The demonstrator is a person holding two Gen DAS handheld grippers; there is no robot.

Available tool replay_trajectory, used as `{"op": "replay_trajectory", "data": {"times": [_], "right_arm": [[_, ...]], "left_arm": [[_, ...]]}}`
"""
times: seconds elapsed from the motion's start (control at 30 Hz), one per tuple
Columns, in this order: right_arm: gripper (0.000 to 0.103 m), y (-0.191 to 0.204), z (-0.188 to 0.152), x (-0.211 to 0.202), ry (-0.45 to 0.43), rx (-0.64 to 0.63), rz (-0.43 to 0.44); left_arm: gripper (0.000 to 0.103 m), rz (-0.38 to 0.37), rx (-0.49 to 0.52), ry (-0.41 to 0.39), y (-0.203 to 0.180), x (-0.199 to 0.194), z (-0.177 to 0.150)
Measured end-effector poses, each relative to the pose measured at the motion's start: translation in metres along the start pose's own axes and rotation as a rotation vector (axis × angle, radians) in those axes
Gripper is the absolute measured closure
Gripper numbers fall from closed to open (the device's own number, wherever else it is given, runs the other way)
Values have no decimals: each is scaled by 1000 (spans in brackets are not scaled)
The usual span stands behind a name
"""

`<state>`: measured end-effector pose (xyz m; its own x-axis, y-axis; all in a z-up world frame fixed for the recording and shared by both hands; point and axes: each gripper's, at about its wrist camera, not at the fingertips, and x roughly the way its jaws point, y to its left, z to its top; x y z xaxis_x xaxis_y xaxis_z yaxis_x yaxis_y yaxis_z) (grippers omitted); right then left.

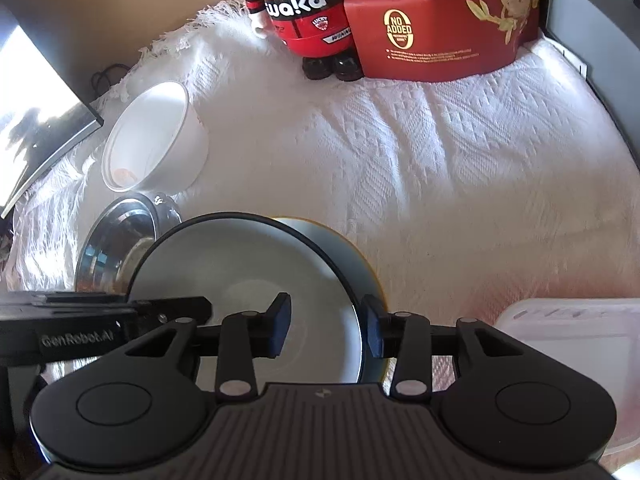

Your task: Organize plates and bowls

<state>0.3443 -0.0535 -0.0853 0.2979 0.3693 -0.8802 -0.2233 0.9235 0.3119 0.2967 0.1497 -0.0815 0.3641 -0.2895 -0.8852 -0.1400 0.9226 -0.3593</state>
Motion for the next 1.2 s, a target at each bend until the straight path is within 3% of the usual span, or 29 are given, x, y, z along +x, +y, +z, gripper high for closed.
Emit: {"op": "replay_trajectory", "data": {"times": [0.7, 0.83, 0.93, 1.07, 1.2], "right_arm": [[62, 11, -4, -12, -34, -79, -59], [63, 11, -5, -17, -27, -79, -60], [62, 13, -1, -26, -51, -81, -56], [62, 24, 17, -40, -104, -94, -25], [61, 51, 47, -39, -145, -160, 10]], "left_arm": [[81, -22, -4, -14, 5, -10, -3], [84, -85, -31, -36, 16, -20, 1], [84, -131, -69, -107, 35, -39, 8], [84, -81, -183, -228, 79, -63, 23], [83, 55, -298, -311, 123, -72, 50]]}}
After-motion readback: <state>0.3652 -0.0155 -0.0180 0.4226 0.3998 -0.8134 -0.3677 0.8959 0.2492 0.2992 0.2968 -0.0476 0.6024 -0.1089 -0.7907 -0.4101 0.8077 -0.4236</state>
